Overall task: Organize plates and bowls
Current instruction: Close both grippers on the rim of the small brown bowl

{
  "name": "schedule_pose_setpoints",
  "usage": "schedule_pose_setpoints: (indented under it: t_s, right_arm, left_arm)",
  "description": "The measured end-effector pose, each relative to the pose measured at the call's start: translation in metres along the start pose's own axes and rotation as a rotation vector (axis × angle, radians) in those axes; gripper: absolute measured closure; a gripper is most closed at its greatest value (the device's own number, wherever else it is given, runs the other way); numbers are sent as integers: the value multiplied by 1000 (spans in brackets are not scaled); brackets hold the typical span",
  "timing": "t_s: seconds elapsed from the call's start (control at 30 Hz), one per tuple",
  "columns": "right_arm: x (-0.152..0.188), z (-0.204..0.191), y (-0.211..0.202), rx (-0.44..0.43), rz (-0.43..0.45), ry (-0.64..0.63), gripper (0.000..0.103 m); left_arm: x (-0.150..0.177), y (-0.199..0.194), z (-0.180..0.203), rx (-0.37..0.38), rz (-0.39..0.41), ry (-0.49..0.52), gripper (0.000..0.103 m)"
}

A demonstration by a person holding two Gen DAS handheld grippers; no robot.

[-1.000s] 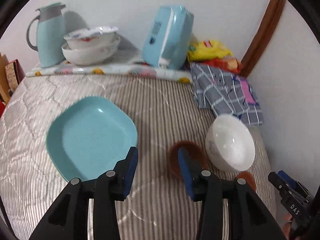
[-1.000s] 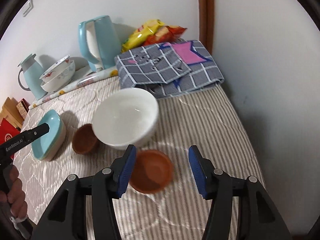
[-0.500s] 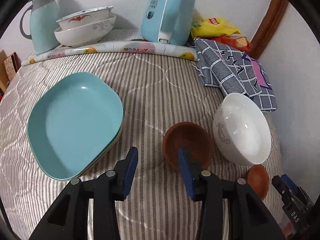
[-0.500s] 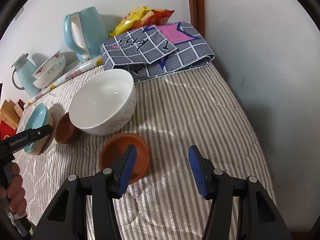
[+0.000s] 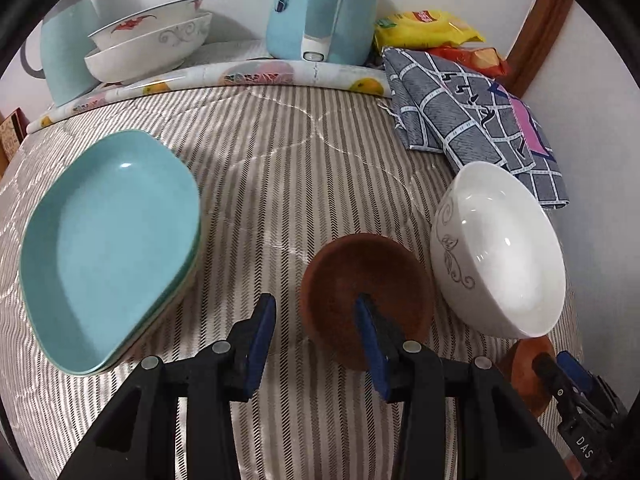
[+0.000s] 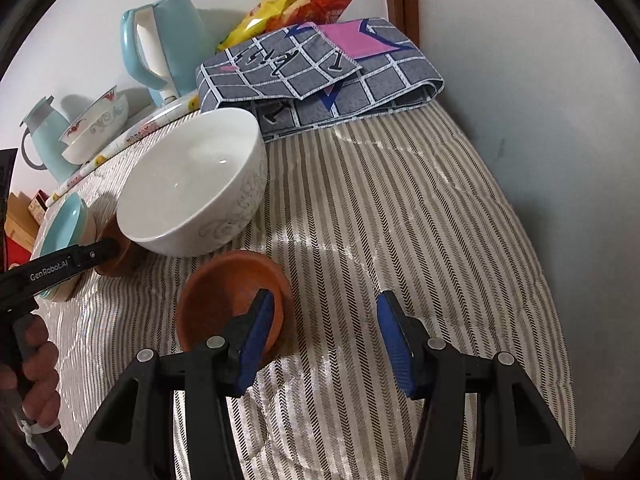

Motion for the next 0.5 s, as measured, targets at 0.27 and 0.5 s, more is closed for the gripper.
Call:
schedule_pose_setpoints:
  t_s: [0.27,0.5]
  right_arm:
    - [3,-3,13,0,1,-30,49]
    - [5,-6,14,13,52,-44,46]
  left_arm:
    - [0,11,-4,-31,14,-4,63]
    - [-7,13,-5,6,-3,24,54]
Point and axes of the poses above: each gripper's, at about its wrist camera, not at the fingertips, and y roughly the way its jaws point, z to its right, x to its underside, the point moved 2 cm from there along y, roughly the way its jaws point, and after that the axes turned 11 degrees about y, right-handed, at the moved point
